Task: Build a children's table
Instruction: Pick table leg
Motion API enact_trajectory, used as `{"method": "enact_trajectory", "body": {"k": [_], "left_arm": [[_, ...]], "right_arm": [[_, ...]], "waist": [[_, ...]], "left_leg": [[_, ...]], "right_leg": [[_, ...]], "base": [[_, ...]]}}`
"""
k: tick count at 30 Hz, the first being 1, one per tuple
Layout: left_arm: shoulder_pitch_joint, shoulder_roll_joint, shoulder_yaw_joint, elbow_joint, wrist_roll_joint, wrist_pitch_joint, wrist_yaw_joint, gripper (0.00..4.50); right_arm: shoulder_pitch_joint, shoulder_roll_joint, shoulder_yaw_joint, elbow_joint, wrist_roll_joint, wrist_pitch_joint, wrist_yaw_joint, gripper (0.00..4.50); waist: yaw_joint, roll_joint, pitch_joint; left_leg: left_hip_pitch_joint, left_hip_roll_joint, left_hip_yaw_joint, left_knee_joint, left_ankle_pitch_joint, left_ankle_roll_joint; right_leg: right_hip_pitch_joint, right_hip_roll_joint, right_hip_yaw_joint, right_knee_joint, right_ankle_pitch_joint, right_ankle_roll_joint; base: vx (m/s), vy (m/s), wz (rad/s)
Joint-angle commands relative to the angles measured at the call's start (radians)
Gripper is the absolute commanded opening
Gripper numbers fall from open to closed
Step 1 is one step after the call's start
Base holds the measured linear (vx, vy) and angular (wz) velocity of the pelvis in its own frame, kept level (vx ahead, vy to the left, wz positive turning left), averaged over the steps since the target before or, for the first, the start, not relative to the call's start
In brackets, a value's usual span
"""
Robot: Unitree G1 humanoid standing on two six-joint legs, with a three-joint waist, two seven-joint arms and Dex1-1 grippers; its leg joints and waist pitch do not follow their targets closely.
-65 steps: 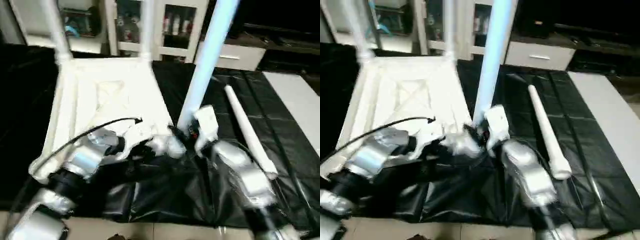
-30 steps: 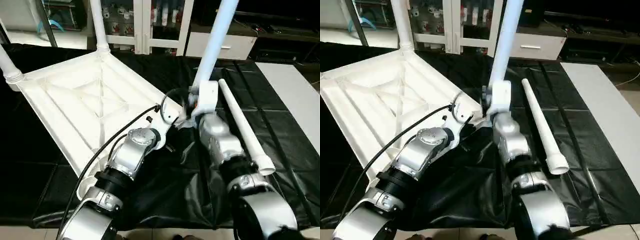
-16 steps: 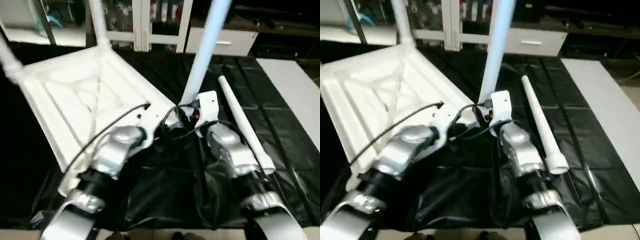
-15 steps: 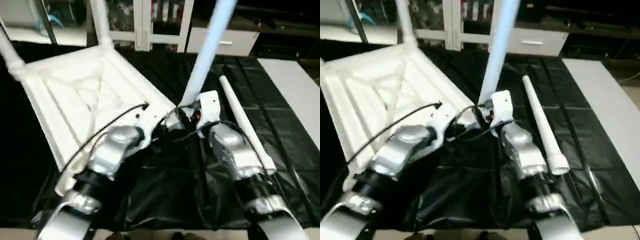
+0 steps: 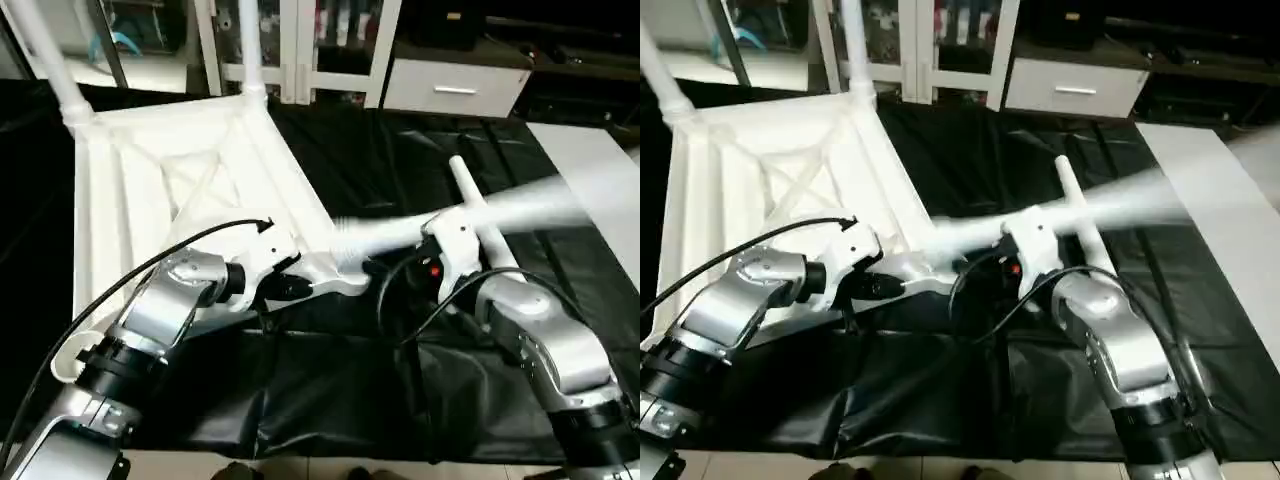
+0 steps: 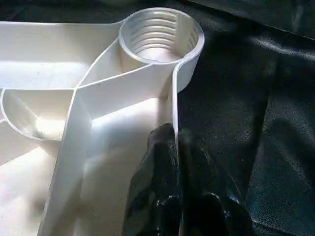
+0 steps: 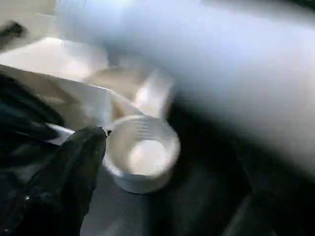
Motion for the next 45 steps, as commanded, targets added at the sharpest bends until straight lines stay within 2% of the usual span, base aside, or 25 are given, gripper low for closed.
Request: {"method": "enact_trajectory", "body": {"k": [1,4,5,11,13,14,15,18,21,22,23,25,28,29,31,33,35,37,38,42,45], "left_arm": [[0.006,-0.001,-0.036,0.005,0.0,0.004,-0.023,0.0],[0.008,-0.002,-0.039,0.002,0.001,0.002,-0.027,0.0],[0.011,-0.003,-0.042,0.0,0.002,-0.001,-0.028,0.0],[0.035,0.003,-0.062,-0.014,0.015,-0.036,-0.036,0.0],[0.046,0.01,-0.069,-0.018,0.017,-0.09,-0.053,0.0],[0.06,0.023,-0.082,-0.025,0.02,-0.153,-0.076,0.0],[0.075,0.046,-0.108,-0.019,0.047,-0.266,-0.098,0.0],[0.104,0.061,-0.13,-0.017,0.049,-0.371,-0.133,0.0],[0.128,0.058,-0.139,-0.033,0.024,-0.482,-0.176,0.0],[0.134,0.059,-0.143,-0.035,0.021,-0.515,-0.188,0.0],[0.142,0.07,-0.159,-0.029,0.032,-0.587,-0.201,0.0],[0.146,0.079,-0.167,-0.015,0.042,-0.645,-0.205,0.0],[0.141,0.08,-0.165,0.014,0.055,-0.697,-0.196,0.0],[0.131,0.074,-0.159,0.042,0.067,-0.732,-0.182,0.0],[0.124,0.066,-0.153,0.062,0.07,-0.757,-0.177,0.0],[0.117,0.058,-0.15,0.076,0.075,-0.793,-0.171,0.0],[0.097,0.038,-0.156,0.112,0.071,-0.872,-0.166,0.0],[0.092,0.034,-0.16,0.122,0.073,-0.881,-0.165,0.0],[0.078,0.03,-0.169,0.153,0.085,-0.918,-0.167,0.0],[0.063,0.018,-0.169,0.191,0.094,-0.951,-0.167,0.0],[0.05,0.011,-0.174,0.222,0.104,-1.001,-0.171,0.0]], "right_arm": [[0.012,-0.006,-0.004,-0.055,0.026,0.012,0.027,4.45],[0.024,-0.004,0.007,-0.074,0.02,0.021,0.03,4.29],[0.027,-0.003,0.016,-0.077,0.011,0.021,0.028,4.09],[0.06,0.006,0.059,-0.112,-0.008,0.03,0.016,3.88],[0.065,0.013,0.063,-0.117,-0.012,0.032,0.006,3.88],[0.07,0.022,0.067,-0.12,-0.018,0.033,-0.005,3.88],[0.077,0.042,0.065,-0.119,-0.025,0.032,-0.028,3.88],[0.086,0.068,0.065,-0.117,-0.034,0.027,-0.06,3.88],[0.091,0.087,0.062,-0.113,-0.041,0.024,-0.092,3.88],[0.091,0.089,0.062,-0.112,-0.041,0.024,-0.097,3.88],[0.093,0.095,0.061,-0.114,-0.045,0.026,-0.104,3.88],[0.095,0.101,0.057,-0.117,-0.05,0.028,-0.107,3.88],[0.097,0.106,0.052,-0.118,-0.053,0.029,-0.114,3.88],[0.098,0.108,0.048,-0.119,-0.056,0.031,-0.12,3.88],[0.099,0.108,0.045,-0.119,-0.056,0.032,-0.123,3.88],[0.1,0.108,0.045,-0.118,-0.056,0.031,-0.124,3.88],[0.099,0.107,0.045,-0.116,-0.055,0.03,-0.126,3.88],[0.097,0.107,0.045,-0.114,-0.055,0.029,-0.127,3.88],[0.095,0.107,0.045,-0.112,-0.058,0.028,-0.125,3.88],[0.098,0.106,0.044,-0.113,-0.06,0.028,-0.125,3.88],[0.102,0.105,0.043,-0.113,-0.063,0.026,-0.124,3.88]], "waist": [[0.002,0.006,-0.059],[0.001,0.006,-0.059],[0.002,0.004,-0.06],[0.002,0.003,-0.062],[0.002,0.005,-0.065],[0.004,0.005,-0.066],[0.005,0.004,-0.069],[0.009,0.009,-0.07],[0.022,0.012,-0.066],[0.022,0.011,-0.062],[0.026,0.014,-0.064],[0.026,0.018,-0.066],[0.029,0.016,-0.067],[0.03,0.017,-0.071],[0.029,0.014,-0.073],[0.027,0.009,-0.074],[0.025,0.007,-0.078],[0.025,0.007,-0.078],[0.027,0.009,-0.078],[0.03,0.009,-0.079],[0.032,0.008,-0.077]], "left_leg": [[0.023,0.091,-0.043,-0.084,-0.218,0.002],[0.021,0.09,-0.041,-0.082,-0.193,0.011],[0.021,0.09,-0.041,-0.082,-0.193,0.011],[0.021,0.09,-0.043,-0.081,-0.197,0.006],[0.022,0.091,-0.043,-0.081,-0.198,0.004],[0.02,0.09,-0.044,-0.081,-0.191,0.005],[0.022,0.089,-0.043,-0.08,-0.187,0.007],[0.029,0.091,-0.042,-0.082,-0.197,-0.003],[0.043,0.093,-0.037,-0.086,-0.255,-0.037],[0.044,0.092,-0.037,-0.089,-0.294,-0.05],[0.05,0.094,-0.038,-0.091,-0.325,-0.067],[0.052,0.094,-0.04,-0.094,-0.353,-0.085],[0.053,0.092,-0.037,-0.094,-0.35,-0.094],[0.047,0.092,-0.039,-0.094,-0.331,-0.094],[0.042,0.092,-0.04,-0.094,-0.316,-0.094],[0.039,0.092,-0.04,-0.093,-0.304,-0.091],[0.036,0.091,-0.04,-0.089,-0.281,-0.079],[0.035,0.09,-0.038,-0.086,-0.262,-0.07],[0.038,0.09,-0.037,-0.085,-0.267,-0.067],[0.038,0.091,-0.037,-0.085,-0.279,-0.071],[0.04,0.092,-0.04,-0.084,-0.315,-0.079]], "right_leg": [[0.048,-0.088,0.074,-0.059,-0.248,-0.194],[0.049,-0.087,0.073,-0.055,-0.223,-0.207],[0.05,-0.088,0.073,-0.056,-0.234,-0.207],[0.051,-0.088,0.073,-0.057,-0.253,-0.196],[0.051,-0.088,0.073,-0.057,-0.254,-0.193],[0.052,-0.09,0.073,-0.056,-0.247,-0.191],[0.051,-0.087,0.072,-0.057,-0.24,-0.185],[0.047,-0.086,0.072,-0.054,-0.228,-0.188],[0.036,-0.084,0.074,-0.06,-0.277,-0.179],[0.034,-0.086,0.076,-0.065,-0.316,-0.17],[0.033,-0.087,0.076,-0.067,-0.349,-0.161],[0.031,-0.083,0.077,-0.065,-0.337,-0.152],[0.031,-0.084,0.08,-0.06,-0.303,-0.156],[0.039,-0.087,0.081,-0.055,-0.291,-0.156],[0.044,-0.088,0.08,-0.053,-0.289,-0.15],[0.046,-0.09,0.08,-0.051,-0.282,-0.151],[0.049,-0.092,0.081,-0.05,-0.268,-0.155],[0.05,-0.092,0.081,-0.047,-0.252,-0.161],[0.047,-0.09,0.081,-0.05,-0.263,-0.16],[0.047,-0.091,0.08,-0.05,-0.284,-0.16],[0.043,-0.093,0.081,-0.055,-0.34,-0.149]], "base": [[0.0,0.0,0.0],[0.0,0.0,0.0],[0.0,0.0,0.0],[0.0,0.0,0.0],[0.0,0.0,0.0],[0.0,0.0,0.0],[0.0,0.0,0.0],[0.0,0.0,0.0],[0.0,0.0,0.0],[0.0,0.0,0.0],[0.0,0.0,0.0],[0.0,0.0,0.0],[0.0,0.0,0.0],[0.0,0.0,0.0],[0.0,0.0,0.0],[0.0,0.0,0.0],[0.0,0.0,0.0],[0.0,0.0,0.0],[0.0,0.0,0.0],[0.0,0.0,0.0],[0.0,0.0,0.0]]}}
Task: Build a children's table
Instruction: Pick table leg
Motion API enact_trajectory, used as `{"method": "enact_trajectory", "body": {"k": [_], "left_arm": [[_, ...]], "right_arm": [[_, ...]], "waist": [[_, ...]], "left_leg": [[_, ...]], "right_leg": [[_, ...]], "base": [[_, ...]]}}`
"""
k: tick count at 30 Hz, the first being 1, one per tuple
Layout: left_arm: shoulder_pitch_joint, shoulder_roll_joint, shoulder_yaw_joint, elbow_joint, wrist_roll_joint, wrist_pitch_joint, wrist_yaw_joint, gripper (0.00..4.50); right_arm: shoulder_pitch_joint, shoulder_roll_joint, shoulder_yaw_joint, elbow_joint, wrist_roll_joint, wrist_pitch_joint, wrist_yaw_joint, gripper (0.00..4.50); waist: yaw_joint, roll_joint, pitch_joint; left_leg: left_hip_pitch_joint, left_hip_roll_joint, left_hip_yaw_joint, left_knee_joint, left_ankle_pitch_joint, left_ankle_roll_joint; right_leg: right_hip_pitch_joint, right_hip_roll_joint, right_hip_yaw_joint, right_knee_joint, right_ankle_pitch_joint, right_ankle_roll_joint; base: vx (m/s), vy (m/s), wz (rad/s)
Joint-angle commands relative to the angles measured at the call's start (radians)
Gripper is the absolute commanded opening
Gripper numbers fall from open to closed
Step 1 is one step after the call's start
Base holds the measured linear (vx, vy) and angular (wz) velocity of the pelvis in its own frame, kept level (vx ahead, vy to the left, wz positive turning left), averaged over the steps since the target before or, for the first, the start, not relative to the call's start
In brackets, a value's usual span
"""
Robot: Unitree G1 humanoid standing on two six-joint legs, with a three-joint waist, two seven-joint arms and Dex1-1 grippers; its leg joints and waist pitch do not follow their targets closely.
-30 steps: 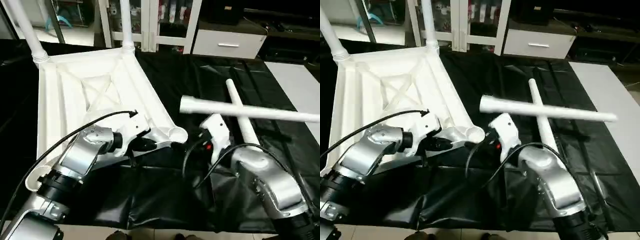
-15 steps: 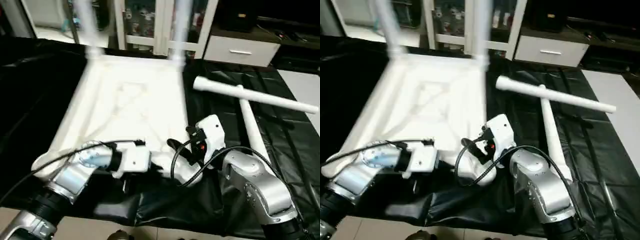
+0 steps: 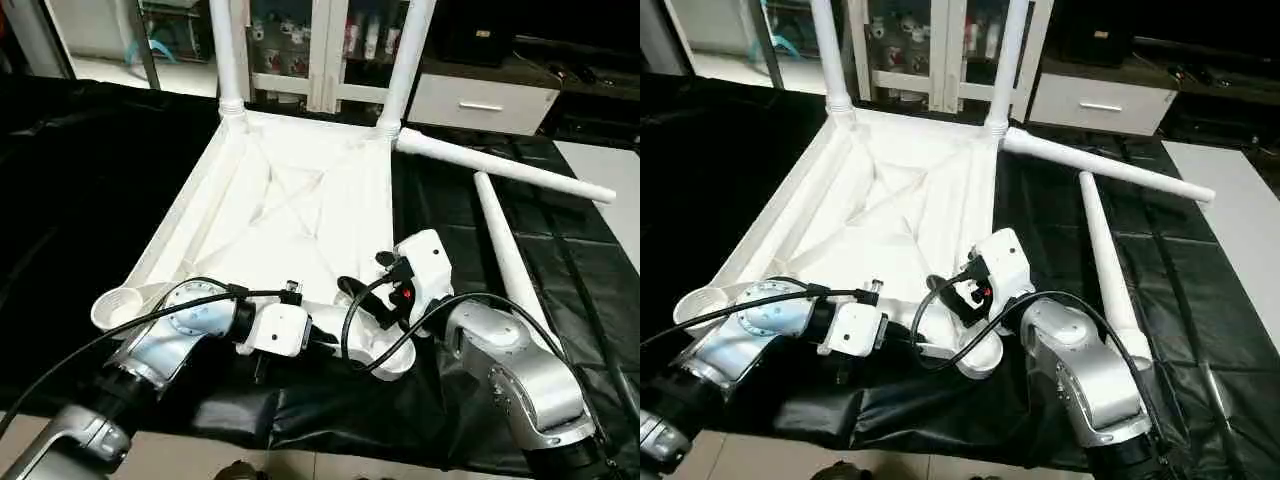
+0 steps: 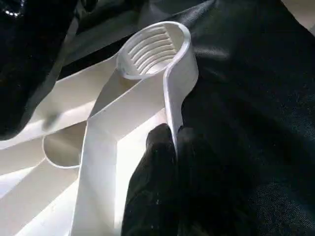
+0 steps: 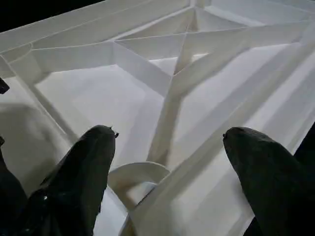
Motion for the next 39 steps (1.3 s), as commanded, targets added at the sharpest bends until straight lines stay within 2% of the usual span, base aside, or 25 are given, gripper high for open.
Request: {"method": "enact_trajectory", "body": {"k": [1,5,9,14,22,23,24,25,26,29,31,32,33,35,39], "left_arm": [[-0.02,-0.019,-0.038,0.018,0.025,-0.064,-0.014,0.0],[-0.03,-0.027,-0.049,0.042,0.026,-0.111,-0.022,0.0],[-0.039,-0.04,-0.05,0.06,0.025,-0.136,-0.024,0.0],[-0.042,-0.046,-0.048,0.086,0.034,-0.16,-0.013,0.0],[-0.046,-0.052,-0.044,0.115,0.04,-0.181,-0.001,0.0],[-0.044,-0.049,-0.04,0.117,0.041,-0.18,0.002,0.0],[-0.042,-0.045,-0.035,0.116,0.04,-0.179,0.006,0.0],[-0.04,-0.043,-0.032,0.115,0.039,-0.178,0.008,0.0],[-0.028,-0.031,-0.023,0.103,0.031,-0.164,0.007,0.0],[-0.013,-0.017,-0.012,0.092,0.027,-0.152,0.013,0.0],[0.018,0.003,0.0,0.071,0.024,-0.139,0.02,0.0],[0.026,0.007,0.002,0.065,0.022,-0.136,0.021,0.0],[0.047,0.016,0.007,0.048,0.018,-0.127,0.024,0.0],[0.078,0.027,0.017,0.027,0.017,-0.107,0.038,0.0],[0.087,0.029,0.059,0.042,0.046,-0.058,0.131,0.0]], "right_arm": [[0.011,-0.005,-0.02,-0.007,-0.006,0.004,0.001,3.88],[0.013,-0.004,-0.018,-0.007,-0.007,0.002,-0.001,3.88],[0.014,-0.002,-0.014,-0.006,-0.009,0.0,-0.002,3.88],[0.019,0.0,-0.01,-0.008,-0.01,0.0,-0.004,3.88],[0.017,0.0,-0.007,-0.006,-0.011,0.0,0.0,3.88],[0.016,-0.001,-0.007,-0.006,-0.012,0.0,0.001,3.88],[0.016,-0.001,-0.007,-0.007,-0.012,0.001,0.0,3.88],[0.015,-0.001,-0.007,-0.008,-0.012,0.001,0.0,3.88],[0.018,-0.002,-0.006,-0.012,-0.012,0.001,0.0,3.88],[0.024,-0.003,-0.007,-0.018,-0.012,0.002,0.001,3.88],[0.029,-0.004,-0.009,-0.022,-0.012,0.003,0.001,3.88],[0.031,-0.004,-0.009,-0.022,-0.012,0.003,0.001,3.88],[0.033,-0.003,-0.009,-0.021,-0.012,0.002,0.001,3.88],[0.033,0.0,-0.004,-0.018,-0.015,-0.001,0.0,3.88],[0.011,0.012,-0.013,0.0,-0.022,-0.006,-0.018,3.88]], "waist": [[-0.007,0.007,-0.074],[-0.004,0.007,-0.075],[0.0,0.008,-0.078],[0.003,0.008,-0.08],[0.003,0.006,-0.077],[0.003,0.006,-0.077],[0.004,0.011,-0.078],[0.002,0.009,-0.078],[0.004,0.015,-0.079],[0.001,0.01,-0.08],[0.001,0.013,-0.079],[-0.002,0.009,-0.08],[-0.003,0.009,-0.08],[-0.012,0.007,-0.077],[-0.019,0.007,-0.075]], "left_leg": [[0.029,0.091,-0.047,-0.088,-0.321,-0.075],[0.03,0.092,-0.049,-0.087,-0.331,-0.08],[0.028,0.093,-0.046,-0.086,-0.295,-0.076],[0.027,0.091,-0.045,-0.085,-0.281,-0.073],[0.028,0.092,-0.046,-0.085,-0.302,-0.073],[0.029,0.092,-0.046,-0.084,-0.304,-0.075],[0.029,0.091,-0.047,-0.084,-0.306,-0.076],[0.028,0.092,-0.047,-0.085,-0.306,-0.077],[0.029,0.091,-0.047,-0.084,-0.307,-0.079],[0.026,0.091,-0.047,-0.084,-0.297,-0.076],[0.025,0.091,-0.048,-0.085,-0.3,-0.074],[0.023,0.091,-0.048,-0.085,-0.297,-0.071],[0.022,0.091,-0.048,-0.084,-0.293,-0.07],[0.018,0.09,-0.049,-0.084,-0.294,-0.06],[0.024,0.089,-0.048,-0.083,-0.316,-0.052]], "right_leg": [[0.027,-0.09,0.071,-0.068,-0.339,-0.159],[0.026,-0.094,0.072,-0.07,-0.365,-0.15],[0.027,-0.09,0.071,-0.06,-0.297,-0.163],[0.03,-0.089,0.07,-0.055,-0.259,-0.174],[0.029,-0.092,0.07,-0.061,-0.316,-0.161],[0.028,-0.092,0.07,-0.061,-0.314,-0.161],[0.028,-0.092,0.07,-0.061,-0.313,-0.161],[0.029,-0.091,0.07,-0.061,-0.31,-0.161],[0.029,-0.091,0.07,-0.059,-0.303,-0.163],[0.032,-0.09,0.069,-0.056,-0.282,-0.167],[0.032,-0.09,0.07,-0.057,-0.285,-0.168],[0.034,-0.089,0.069,-0.055,-0.281,-0.169],[0.034,-0.09,0.069,-0.054,-0.277,-0.171],[0.035,-0.091,0.069,-0.056,-0.306,-0.17],[0.028,-0.088,0.07,-0.065,-0.364,-0.155]], "base": [[0.0,0.0,0.0],[0.0,0.0,0.0],[0.0,0.0,0.0],[0.0,0.0,0.0],[0.0,0.0,0.0],[0.0,0.0,0.0],[0.0,0.0,0.0],[0.0,0.0,0.0],[0.0,0.0,0.0],[0.0,0.0,0.0],[0.0,0.0,0.0],[0.0,0.0,0.0],[0.0,0.0,0.0],[0.0,0.0,0.0],[0.0,0.0,0.0]]}}
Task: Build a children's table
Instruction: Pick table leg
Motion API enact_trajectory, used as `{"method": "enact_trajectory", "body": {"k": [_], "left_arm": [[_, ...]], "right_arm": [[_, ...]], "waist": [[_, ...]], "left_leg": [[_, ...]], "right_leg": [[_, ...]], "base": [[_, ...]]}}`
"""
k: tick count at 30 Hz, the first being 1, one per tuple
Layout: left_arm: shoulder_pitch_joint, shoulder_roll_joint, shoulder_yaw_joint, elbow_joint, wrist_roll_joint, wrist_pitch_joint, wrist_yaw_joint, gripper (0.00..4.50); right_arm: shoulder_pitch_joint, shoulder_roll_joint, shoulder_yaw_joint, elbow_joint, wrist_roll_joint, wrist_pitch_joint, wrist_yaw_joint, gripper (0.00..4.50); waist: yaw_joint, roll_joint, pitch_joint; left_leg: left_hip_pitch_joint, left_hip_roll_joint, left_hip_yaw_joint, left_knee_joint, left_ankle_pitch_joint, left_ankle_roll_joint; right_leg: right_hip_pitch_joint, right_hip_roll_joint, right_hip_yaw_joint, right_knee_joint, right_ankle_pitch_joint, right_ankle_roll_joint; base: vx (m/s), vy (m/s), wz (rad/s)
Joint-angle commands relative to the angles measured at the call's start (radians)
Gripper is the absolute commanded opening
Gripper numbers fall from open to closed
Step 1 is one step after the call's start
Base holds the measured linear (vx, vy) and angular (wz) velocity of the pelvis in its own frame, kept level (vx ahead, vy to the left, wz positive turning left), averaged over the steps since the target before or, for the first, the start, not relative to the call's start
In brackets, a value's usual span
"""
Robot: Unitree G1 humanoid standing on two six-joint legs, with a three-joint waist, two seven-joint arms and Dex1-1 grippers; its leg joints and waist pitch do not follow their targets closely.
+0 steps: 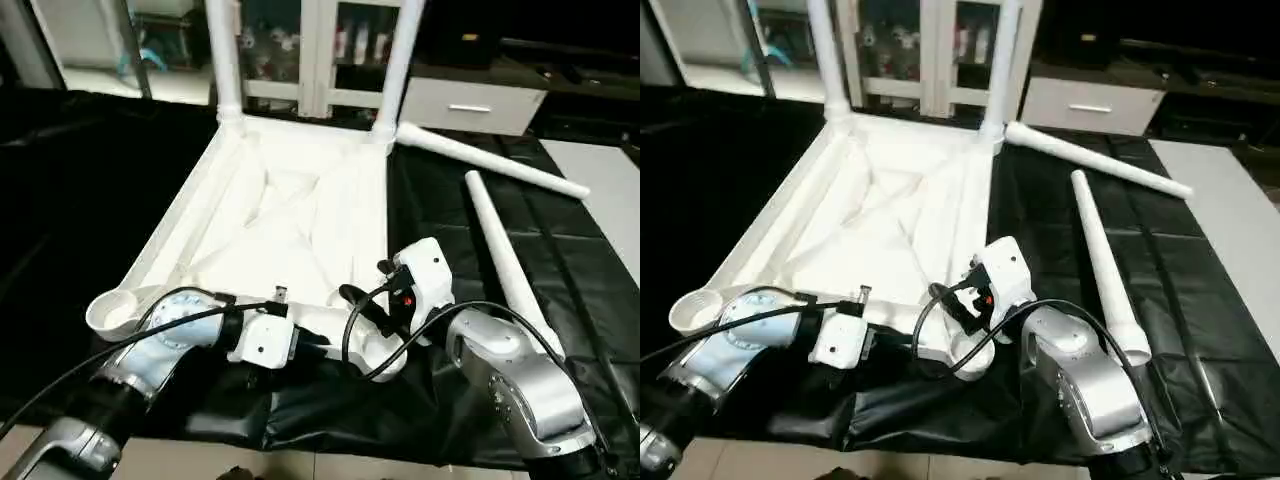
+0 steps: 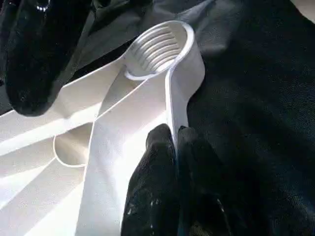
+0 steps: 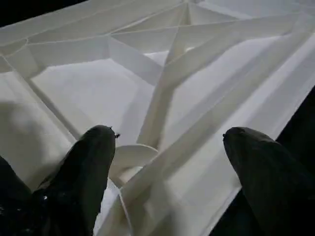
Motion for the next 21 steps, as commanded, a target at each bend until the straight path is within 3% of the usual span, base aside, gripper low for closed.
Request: {"method": "enact_trajectory", "body": {"k": [1,3,7,10,12,15,16,18,21], "left_arm": [[0.01,-0.007,0.047,0.048,0.029,0.075,0.108,0.0],[-0.002,-0.003,0.06,0.065,0.049,0.101,0.148,0.0],[-0.023,0.004,0.072,0.063,0.085,0.172,0.19,0.0],[-0.037,0.005,0.068,0.069,0.1,0.188,0.203,0.0],[-0.049,0.001,0.063,0.08,0.1,0.196,0.205,0.0],[-0.079,0.002,0.06,0.114,0.119,0.191,0.225,0.0],[-0.079,0.002,0.06,0.114,0.119,0.191,0.225,0.0],[-0.095,-0.005,0.078,0.128,0.091,0.199,0.212,0.46],[-0.086,-0.005,0.112,0.059,-0.032,0.288,0.095,0.62]], "right_arm": [[-0.031,0.009,-0.03,0.015,-0.022,-0.009,-0.037,3.88],[-0.05,0.014,-0.05,0.031,-0.035,-0.015,-0.066,3.88],[-0.113,0.009,-0.121,0.07,-0.036,0.006,-0.117,3.88],[-0.15,-0.001,-0.157,0.095,-0.033,0.025,-0.137,3.88],[-0.195,-0.01,-0.203,0.134,-0.027,0.045,-0.169,3.88],[-0.275,-0.036,-0.276,0.238,-0.025,0.084,-0.214,3.88],[-0.275,-0.036,-0.276,0.238,-0.025,0.084,-0.214,3.88],[-0.323,-0.062,-0.3,0.326,-0.035,0.096,-0.224,4.14],[-0.39,-0.116,-0.299,0.455,-0.048,0.156,-0.196,4.33]], "waist": [[-0.002,-0.001,-0.062],[-0.006,-0.004,-0.059],[-0.024,-0.007,-0.054],[-0.037,-0.004,-0.057],[-0.04,0.0,-0.056],[-0.041,0.002,-0.062],[-0.041,0.002,-0.061],[-0.039,0.002,-0.063],[-0.037,-0.003,-0.068]], "left_leg": [[0.023,0.087,-0.047,-0.085,-0.322,-0.053],[0.022,0.083,-0.05,-0.084,-0.344,-0.061],[0.014,0.078,-0.065,-0.087,-0.393,-0.071],[0.012,0.076,-0.071,-0.086,-0.385,-0.067],[0.016,0.075,-0.071,-0.084,-0.396,-0.063],[0.029,0.072,-0.061,-0.077,-0.373,-0.059],[0.029,0.072,-0.059,-0.077,-0.369,-0.057],[0.026,0.072,-0.056,-0.077,-0.353,-0.056],[0.021,0.07,-0.049,-0.069,-0.287,-0.039]], "right_leg": [[0.026,-0.088,0.07,-0.073,-0.377,-0.153],[0.025,-0.089,0.068,-0.079,-0.439,-0.14],[0.03,-0.091,0.058,-0.096,-0.593,-0.066],[0.033,-0.091,0.051,-0.101,-0.583,-0.063],[0.03,-0.089,0.051,-0.102,-0.567,-0.069],[0.022,-0.084,0.055,-0.097,-0.492,-0.122],[0.022,-0.082,0.055,-0.095,-0.475,-0.129],[0.025,-0.08,0.056,-0.088,-0.423,-0.148],[0.034,-0.081,0.056,-0.076,-0.353,-0.19]], "base": [[0.0,0.0,0.0],[0.0,0.0,0.0],[0.0,0.0,0.0],[0.0,0.0,0.0],[0.0,0.0,0.0],[0.0,0.0,0.0],[0.0,0.0,0.0],[0.0,0.0,0.0],[0.0,0.0,0.0]]}}
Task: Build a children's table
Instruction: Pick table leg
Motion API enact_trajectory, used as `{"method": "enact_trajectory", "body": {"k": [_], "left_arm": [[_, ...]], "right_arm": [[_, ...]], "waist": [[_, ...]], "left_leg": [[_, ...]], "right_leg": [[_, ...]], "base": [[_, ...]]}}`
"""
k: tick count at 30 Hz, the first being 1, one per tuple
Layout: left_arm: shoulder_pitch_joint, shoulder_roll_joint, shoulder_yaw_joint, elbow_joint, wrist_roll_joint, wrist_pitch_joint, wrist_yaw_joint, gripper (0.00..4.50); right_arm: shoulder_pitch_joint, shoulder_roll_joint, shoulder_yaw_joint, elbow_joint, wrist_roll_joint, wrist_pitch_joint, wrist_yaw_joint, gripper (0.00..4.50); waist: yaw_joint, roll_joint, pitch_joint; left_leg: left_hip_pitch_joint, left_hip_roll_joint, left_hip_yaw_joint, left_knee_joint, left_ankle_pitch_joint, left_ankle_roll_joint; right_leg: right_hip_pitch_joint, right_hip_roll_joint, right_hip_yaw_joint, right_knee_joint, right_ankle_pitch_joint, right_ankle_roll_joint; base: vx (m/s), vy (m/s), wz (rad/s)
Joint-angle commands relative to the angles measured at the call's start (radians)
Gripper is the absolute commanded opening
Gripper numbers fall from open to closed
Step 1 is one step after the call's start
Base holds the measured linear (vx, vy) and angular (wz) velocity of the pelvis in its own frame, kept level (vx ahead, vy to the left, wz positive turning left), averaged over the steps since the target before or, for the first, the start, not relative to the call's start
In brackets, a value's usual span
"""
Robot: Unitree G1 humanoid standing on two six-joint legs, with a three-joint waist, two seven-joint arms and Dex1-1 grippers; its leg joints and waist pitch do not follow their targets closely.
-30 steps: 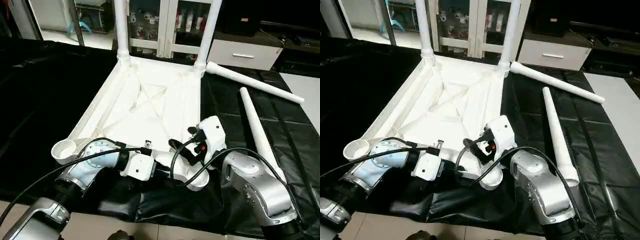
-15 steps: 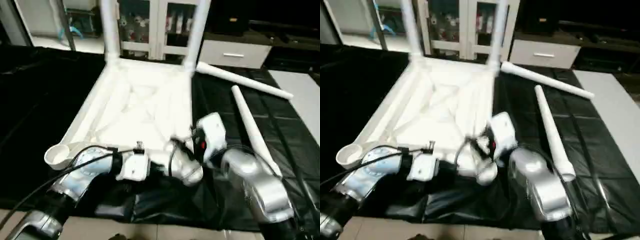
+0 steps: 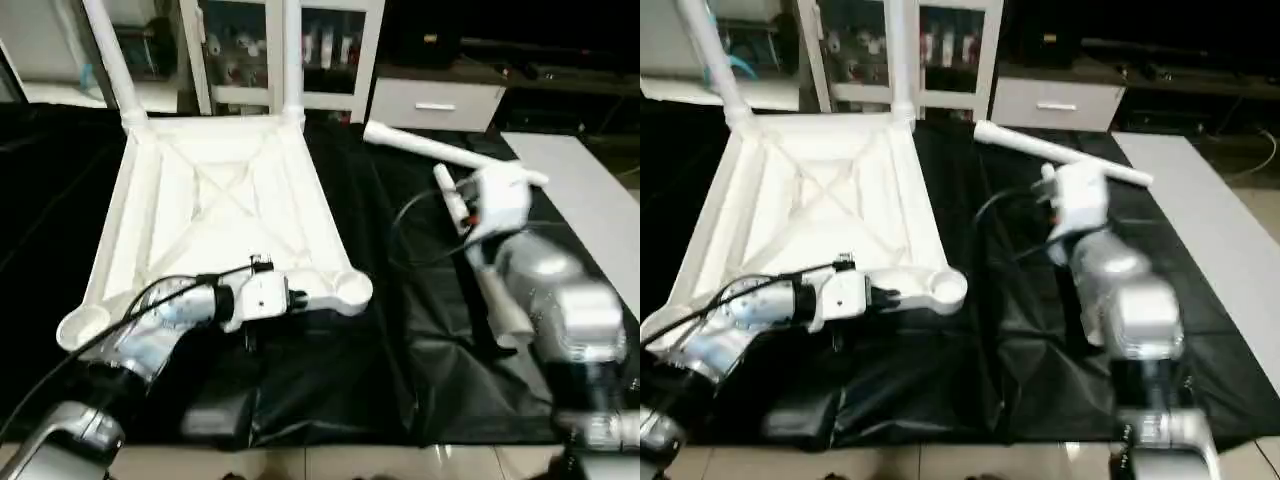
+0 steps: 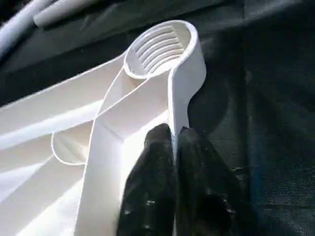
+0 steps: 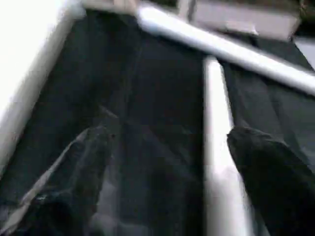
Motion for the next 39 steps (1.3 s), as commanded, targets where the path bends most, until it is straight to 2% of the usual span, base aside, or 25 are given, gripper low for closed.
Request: {"method": "enact_trajectory", "body": {"k": [1,3,4,5,6,7,8,10,12,13,15,16,18,19,20,21,23,24,25,26,28,30,32,35,39], "left_arm": [[0.004,0.018,0.032,-0.071,-0.085,0.074,-0.086,0.62],[0.013,0.025,0.043,-0.139,-0.147,0.108,-0.128,0.94],[0.015,0.025,0.049,-0.169,-0.177,0.129,-0.143,0.97],[0.016,0.025,0.054,-0.2,-0.207,0.152,-0.154,1.02],[0.015,0.025,0.061,-0.231,-0.232,0.176,-0.159,1.1],[0.015,0.025,0.061,-0.231,-0.232,0.176,-0.159,1.1],[0.014,0.026,0.061,-0.247,-0.241,0.184,-0.162,1.23],[0.013,0.029,0.065,-0.304,-0.265,0.213,-0.172,1.42],[0.017,0.03,0.07,-0.354,-0.28,0.242,-0.181,1.54],[0.021,0.032,0.071,-0.383,-0.29,0.268,-0.189,1.66],[0.031,0.045,0.061,-0.469,-0.313,0.337,-0.205,1.78],[0.031,0.045,0.061,-0.469,-0.313,0.337,-0.205,1.89],[0.037,0.061,0.047,-0.557,-0.346,0.41,-0.212,2.14],[0.034,0.063,0.042,-0.574,-0.352,0.419,-0.216,2.14],[0.034,0.063,0.042,-0.575,-0.353,0.419,-0.216,2.24],[0.025,0.051,0.044,-0.588,-0.367,0.428,-0.207,2.33],[0.015,0.035,0.045,-0.607,-0.377,0.442,-0.2,2.49],[0.014,0.034,0.04,-0.612,-0.377,0.45,-0.203,2.59],[0.014,0.033,0.037,-0.617,-0.378,0.457,-0.204,2.59],[0.016,0.033,0.031,-0.629,-0.377,0.471,-0.208,2.72],[0.02,0.033,0.028,-0.645,-0.378,0.492,-0.206,2.72],[0.024,0.039,0.022,-0.673,-0.382,0.542,-0.2,2.75],[0.028,0.048,0.017,-0.691,-0.39,0.587,-0.199,2.75],[0.031,0.049,0.019,-0.698,-0.398,0.599,-0.201,2.75],[0.034,0.044,0.035,-0.707,-0.406,0.62,-0.193,2.75]], "right_arm": [[-0.04,-0.038,-0.012,0.097,-0.014,0.065,0.033,4.33],[-0.088,-0.075,-0.002,0.201,-0.024,0.078,0.065,4.5],[-0.106,-0.091,0.007,0.244,-0.028,0.084,0.084,4.5],[-0.126,-0.104,0.012,0.292,-0.035,0.086,0.098,4.5],[-0.143,-0.116,0.016,0.333,-0.044,0.082,0.104,4.5],[-0.143,-0.116,0.016,0.333,-0.044,0.082,0.104,4.5],[-0.149,-0.121,0.021,0.347,-0.046,0.087,0.112,4.5],[-0.17,-0.13,0.024,0.39,-0.042,0.112,0.132,4.5],[-0.179,-0.133,0.023,0.407,-0.028,0.147,0.144,4.5],[-0.182,-0.135,0.029,0.415,-0.028,0.175,0.149,4.5],[-0.164,-0.135,0.048,0.42,-0.03,0.236,0.161,4.5],[-0.164,-0.135,0.048,0.42,-0.03,0.236,0.161,4.5],[-0.16,-0.129,0.051,0.467,-0.044,0.264,0.163,4.5],[-0.156,-0.123,0.039,0.474,-0.04,0.27,0.158,4.5],[-0.156,-0.123,0.038,0.474,-0.04,0.27,0.158,4.5],[-0.149,-0.118,0.031,0.486,-0.036,0.278,0.155,4.5],[-0.141,-0.114,0.023,0.502,-0.031,0.288,0.157,4.5],[-0.14,-0.115,0.024,0.507,-0.034,0.288,0.157,4.5],[-0.138,-0.116,0.027,0.51,-0.036,0.287,0.157,4.5],[-0.137,-0.116,0.021,0.512,-0.032,0.293,0.156,4.22],[-0.135,-0.116,0.016,0.513,-0.029,0.298,0.156,4.22],[-0.133,-0.115,0.006,0.511,-0.026,0.304,0.15,3.91],[-0.131,-0.114,-0.006,0.505,-0.024,0.303,0.144,3.82],[-0.131,-0.114,-0.014,0.502,-0.021,0.301,0.143,3.55],[-0.13,-0.097,-0.066,0.478,0.003,0.288,0.121,3.24]], "waist": [[0.008,0.0,-0.067],[0.01,0.0,-0.071],[0.01,-0.007,-0.072],[0.012,-0.01,-0.073],[0.017,-0.006,-0.075],[0.016,-0.007,-0.075],[0.02,-0.014,-0.07],[0.025,-0.01,-0.069],[0.025,-0.025,-0.065],[0.026,-0.021,-0.06],[0.026,-0.023,-0.055],[0.024,-0.023,-0.054],[0.024,-0.023,-0.053],[0.023,-0.021,-0.052],[0.022,-0.025,-0.052],[0.023,-0.024,-0.052],[0.024,-0.019,-0.052],[0.023,-0.023,-0.054],[0.024,-0.022,-0.054],[0.023,-0.018,-0.053],[0.023,-0.02,-0.054],[0.022,-0.02,-0.052],[0.021,-0.019,-0.051],[0.02,-0.019,-0.05],[0.02,-0.021,-0.053]], "left_leg": [[0.014,0.07,-0.037,-0.073,-0.28,-0.03],[0.009,0.072,-0.036,-0.07,-0.238,-0.019],[0.007,0.072,-0.031,-0.069,-0.205,-0.008],[0.007,0.072,-0.03,-0.067,-0.192,-0.003],[0.001,0.071,-0.027,-0.063,-0.139,0.019],[-0.002,0.07,-0.025,-0.062,-0.127,0.024],[-0.002,0.069,-0.022,-0.062,-0.126,0.038],[0.0,0.072,-0.023,-0.062,-0.147,0.034],[0.001,0.076,-0.023,-0.064,-0.165,0.022],[0.003,0.078,-0.024,-0.064,-0.184,0.009],[0.004,0.08,-0.025,-0.065,-0.216,-0.01],[0.004,0.081,-0.028,-0.067,-0.226,-0.02],[0.005,0.077,-0.029,-0.067,-0.24,-0.03],[0.006,0.077,-0.029,-0.067,-0.244,-0.035],[0.004,0.075,-0.029,-0.066,-0.244,-0.034],[0.004,0.074,-0.029,-0.066,-0.242,-0.034],[0.004,0.074,-0.03,-0.066,-0.239,-0.038],[0.002,0.075,-0.031,-0.067,-0.233,-0.038],[0.003,0.076,-0.031,-0.068,-0.232,-0.038],[0.002,0.075,-0.031,-0.068,-0.232,-0.037],[0.003,0.075,-0.03,-0.067,-0.232,-0.037],[0.003,0.075,-0.03,-0.067,-0.232,-0.037],[0.004,0.074,-0.03,-0.067,-0.241,-0.039],[0.004,0.073,-0.031,-0.068,-0.251,-0.039],[0.003,0.074,-0.032,-0.068,-0.249,-0.041]], "right_leg": [[0.038,-0.082,0.066,-0.075,-0.356,-0.185],[0.043,-0.082,0.066,-0.063,-0.301,-0.211],[0.043,-0.077,0.066,-0.059,-0.243,-0.228],[0.043,-0.078,0.065,-0.053,-0.224,-0.238],[0.046,-0.075,0.065,-0.046,-0.163,-0.258],[0.046,-0.072,0.065,-0.042,-0.148,-0.26],[0.044,-0.07,0.066,-0.046,-0.151,-0.252],[0.045,-0.074,0.064,-0.05,-0.207,-0.244],[0.044,-0.074,0.063,-0.055,-0.27,-0.23],[0.04,-0.073,0.063,-0.057,-0.31,-0.222],[0.036,-0.074,0.063,-0.062,-0.364,-0.2],[0.035,-0.073,0.064,-0.063,-0.376,-0.194],[0.033,-0.076,0.065,-0.067,-0.407,-0.181],[0.032,-0.076,0.066,-0.067,-0.412,-0.18],[0.033,-0.074,0.066,-0.071,-0.415,-0.174],[0.033,-0.075,0.066,-0.07,-0.417,-0.168],[0.033,-0.074,0.065,-0.07,-0.411,-0.169],[0.036,-0.072,0.065,-0.067,-0.391,-0.168],[0.035,-0.072,0.065,-0.066,-0.384,-0.171],[0.035,-0.071,0.065,-0.066,-0.374,-0.172],[0.036,-0.072,0.066,-0.065,-0.369,-0.176],[0.035,-0.071,0.066,-0.066,-0.373,-0.177],[0.034,-0.071,0.066,-0.068,-0.388,-0.173],[0.033,-0.07,0.064,-0.071,-0.409,-0.164],[0.034,-0.072,0.065,-0.07,-0.404,-0.164]], "base": [[0.0,0.0,0.0],[0.0,0.0,0.0],[0.0,0.0,0.0],[0.0,0.0,0.0],[0.0,0.0,0.0],[0.0,0.0,0.0],[0.0,0.0,0.0],[0.0,0.0,0.0],[0.0,0.0,0.0],[0.0,0.0,0.0],[0.0,0.0,0.0],[0.0,0.0,0.0],[0.0,0.0,0.0],[0.0,0.0,0.0],[0.0,0.0,0.0],[0.0,0.0,0.0],[0.0,0.0,0.0],[0.0,0.0,0.0],[0.0,0.0,0.0],[0.0,0.0,0.0],[0.0,0.0,0.0],[0.0,0.0,0.0],[0.0,0.0,0.0],[0.0,0.0,0.0],[0.0,0.0,0.0]]}}
